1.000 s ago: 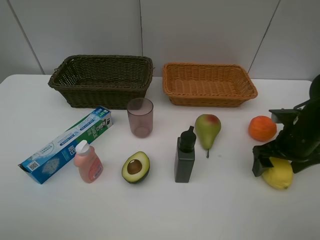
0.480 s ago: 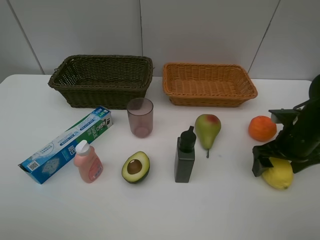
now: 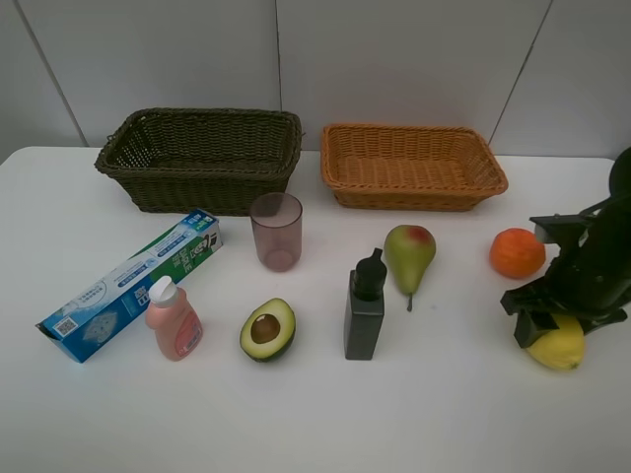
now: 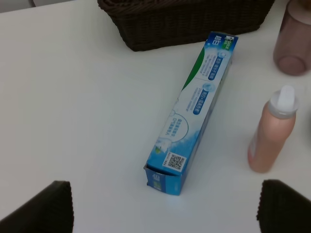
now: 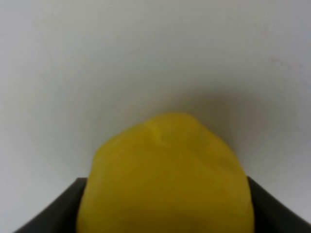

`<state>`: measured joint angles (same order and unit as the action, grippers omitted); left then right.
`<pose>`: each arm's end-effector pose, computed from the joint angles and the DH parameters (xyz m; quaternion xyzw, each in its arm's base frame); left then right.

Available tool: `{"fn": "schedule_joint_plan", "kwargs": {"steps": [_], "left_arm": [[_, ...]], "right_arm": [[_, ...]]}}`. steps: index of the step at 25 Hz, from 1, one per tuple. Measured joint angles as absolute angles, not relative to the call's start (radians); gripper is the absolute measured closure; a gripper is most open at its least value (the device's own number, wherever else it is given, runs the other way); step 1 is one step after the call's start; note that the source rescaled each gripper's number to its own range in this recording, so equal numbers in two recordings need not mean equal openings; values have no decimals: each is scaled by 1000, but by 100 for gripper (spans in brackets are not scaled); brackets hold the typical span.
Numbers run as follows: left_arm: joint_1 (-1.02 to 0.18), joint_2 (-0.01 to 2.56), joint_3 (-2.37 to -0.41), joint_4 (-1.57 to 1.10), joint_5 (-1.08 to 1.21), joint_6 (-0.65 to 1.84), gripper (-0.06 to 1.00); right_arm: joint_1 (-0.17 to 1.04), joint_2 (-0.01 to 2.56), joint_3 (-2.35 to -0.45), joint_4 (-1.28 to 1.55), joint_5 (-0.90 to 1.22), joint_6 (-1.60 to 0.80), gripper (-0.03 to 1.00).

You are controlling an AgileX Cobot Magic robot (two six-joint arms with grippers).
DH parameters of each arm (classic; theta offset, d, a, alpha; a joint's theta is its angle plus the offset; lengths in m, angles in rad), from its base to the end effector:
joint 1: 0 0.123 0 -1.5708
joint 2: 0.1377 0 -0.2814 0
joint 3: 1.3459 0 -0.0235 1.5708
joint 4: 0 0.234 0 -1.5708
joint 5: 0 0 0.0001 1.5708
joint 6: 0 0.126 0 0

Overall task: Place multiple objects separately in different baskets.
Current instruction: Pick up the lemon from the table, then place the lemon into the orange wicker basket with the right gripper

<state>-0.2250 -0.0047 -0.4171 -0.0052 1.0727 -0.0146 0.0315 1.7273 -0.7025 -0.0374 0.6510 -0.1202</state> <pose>0.0198 -0.0051 0.2275 0.0920 0.8710 -0.0603 0.4788 0.2367 0.0046 0.0916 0.0907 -0.9958 0.0108 0.0094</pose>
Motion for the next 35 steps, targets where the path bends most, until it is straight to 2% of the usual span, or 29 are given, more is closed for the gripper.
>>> {"fn": "schedule_joint_plan", "kwargs": {"steps": [17,28,35], "left_arm": [[-225,-5,-417,-5,1073,-15,-6],[-225,-5,-417,-5,1073,-15,-6],[-225,-5,-417,-5,1073,-15,-6]], "right_arm": [[32,1727,-729,12,694,-120,60],[32,1728,-905,98,879,-123,60],[32,1728,-1117,98,951,-123,60]]}}
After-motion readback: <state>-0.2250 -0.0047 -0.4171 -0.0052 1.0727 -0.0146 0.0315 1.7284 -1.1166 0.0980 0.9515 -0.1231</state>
